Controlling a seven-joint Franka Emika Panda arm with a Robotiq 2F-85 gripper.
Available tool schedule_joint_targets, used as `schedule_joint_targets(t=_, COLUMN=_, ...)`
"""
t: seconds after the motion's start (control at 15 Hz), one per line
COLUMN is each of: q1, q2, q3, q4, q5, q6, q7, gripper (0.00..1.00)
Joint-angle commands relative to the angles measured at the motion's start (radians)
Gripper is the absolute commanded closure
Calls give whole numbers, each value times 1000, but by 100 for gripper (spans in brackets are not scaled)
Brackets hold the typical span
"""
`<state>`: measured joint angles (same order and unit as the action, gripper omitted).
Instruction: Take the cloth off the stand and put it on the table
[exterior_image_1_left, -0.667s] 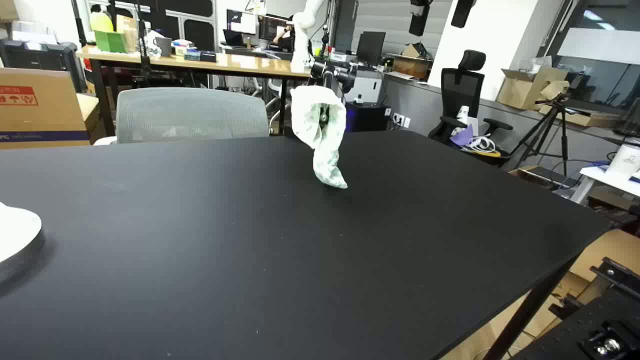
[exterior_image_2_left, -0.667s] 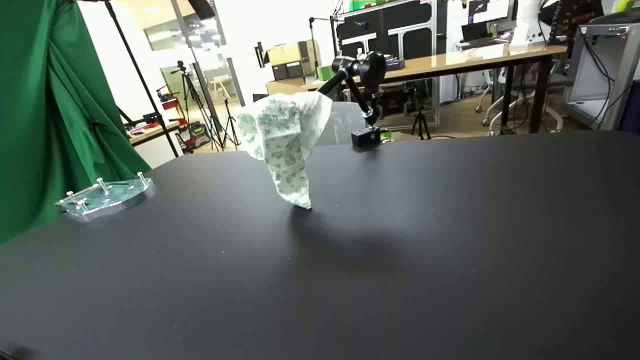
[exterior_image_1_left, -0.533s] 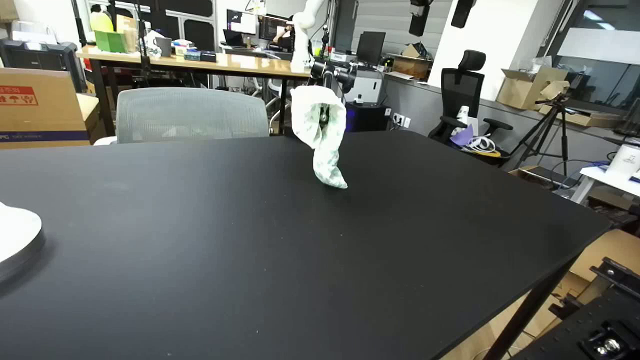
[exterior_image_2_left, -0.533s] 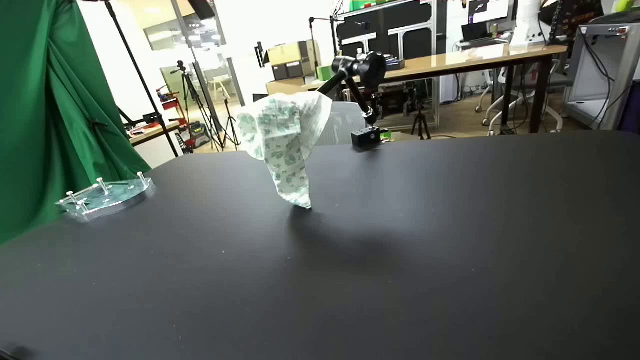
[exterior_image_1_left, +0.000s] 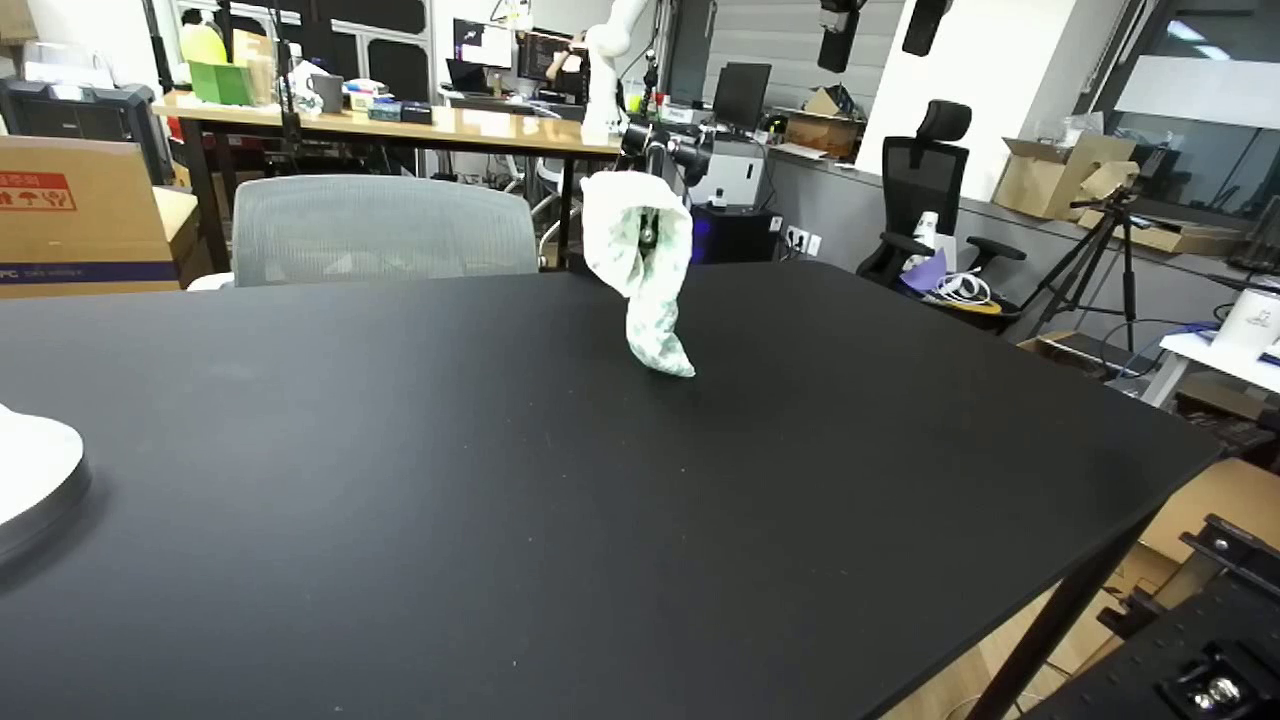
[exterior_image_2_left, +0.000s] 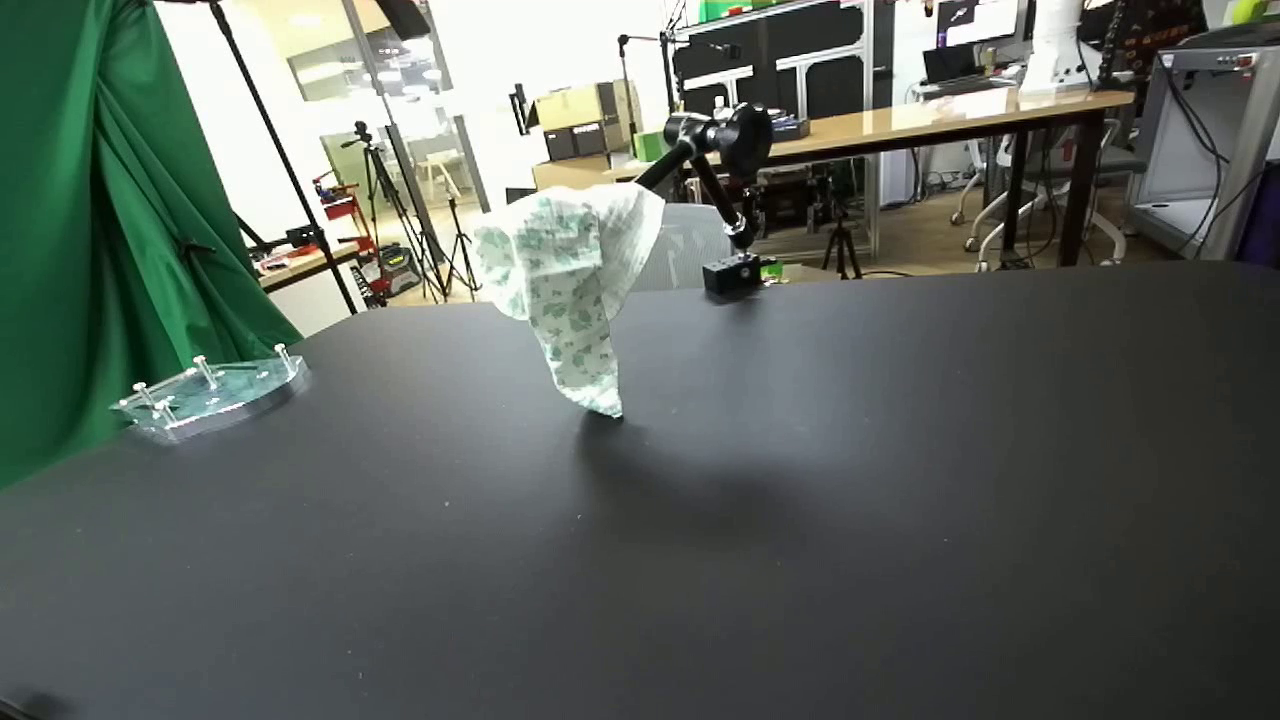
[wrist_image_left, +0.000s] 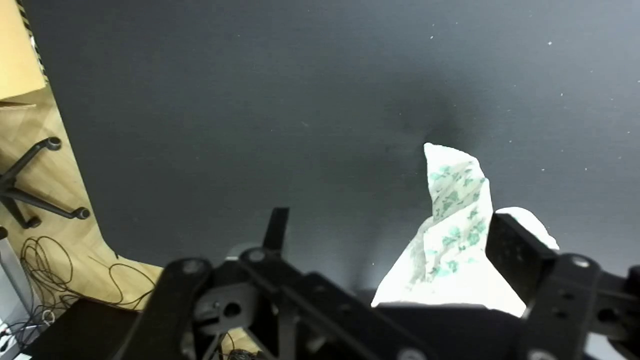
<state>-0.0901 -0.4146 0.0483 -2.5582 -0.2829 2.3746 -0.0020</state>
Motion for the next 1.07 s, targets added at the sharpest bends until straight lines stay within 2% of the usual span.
schedule_joint_targets(t=0.0, q1=10, q2=0, q3=-9, q4=1, q5=-5, q6=-3, q7=4, gripper=0)
schedule_joint_targets(t=0.33, q1=34, q2=47, q3=-20, q4=9, q5=3, q6=43, q7=-55, gripper=0)
schedule_joint_targets(t=0.6, q1=69, q2=150, q3=-23, q4=17, q5=2, q6=183, q7=-148, gripper=0)
schedule_joint_targets(t=1.0, q1=80, q2=331, q3=-18, q4=39, q5=0, q6=369, q7=-192, gripper=0)
